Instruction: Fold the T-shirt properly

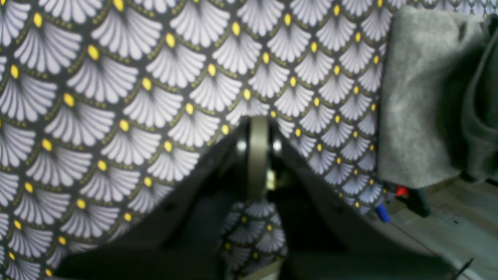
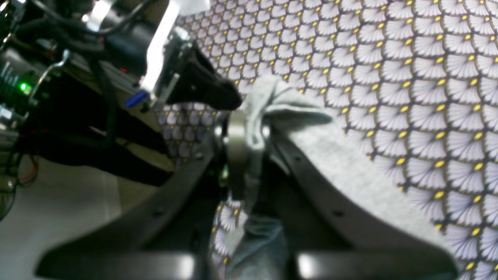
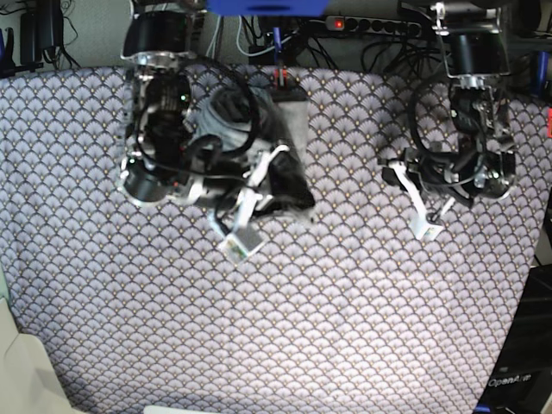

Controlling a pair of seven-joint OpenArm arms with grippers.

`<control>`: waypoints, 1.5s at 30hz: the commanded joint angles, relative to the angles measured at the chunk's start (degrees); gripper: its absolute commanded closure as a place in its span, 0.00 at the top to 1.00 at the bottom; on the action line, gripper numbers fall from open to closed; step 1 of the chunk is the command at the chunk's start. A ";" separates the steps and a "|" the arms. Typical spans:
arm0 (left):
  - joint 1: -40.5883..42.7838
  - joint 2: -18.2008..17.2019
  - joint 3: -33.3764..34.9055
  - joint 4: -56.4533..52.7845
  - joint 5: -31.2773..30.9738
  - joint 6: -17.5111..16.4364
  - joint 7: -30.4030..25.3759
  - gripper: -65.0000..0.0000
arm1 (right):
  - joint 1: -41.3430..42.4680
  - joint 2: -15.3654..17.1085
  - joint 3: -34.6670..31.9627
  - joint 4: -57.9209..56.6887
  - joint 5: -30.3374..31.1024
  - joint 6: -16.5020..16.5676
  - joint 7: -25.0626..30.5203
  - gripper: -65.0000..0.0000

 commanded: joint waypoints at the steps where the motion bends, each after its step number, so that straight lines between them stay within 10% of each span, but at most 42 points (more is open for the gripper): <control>1: -0.85 -0.50 -0.15 0.75 -0.75 -0.08 -0.58 0.00 | 0.78 -0.01 -0.28 0.61 1.73 0.21 1.55 0.01; 22: -1.20 -0.15 -0.07 0.75 -0.75 -0.08 -0.58 0.00 | -8.63 14.23 -14.17 0.53 1.64 0.21 8.67 0.03; 33: -1.02 -0.07 -0.07 0.75 -1.19 -0.08 -0.58 0.00 | -6.78 14.76 -18.13 -9.32 1.64 0.21 16.76 0.48; 45: -0.76 -0.07 -0.07 0.75 -0.84 -0.08 -0.58 0.00 | -1.07 12.65 -18.39 -16.44 1.82 0.21 17.02 0.50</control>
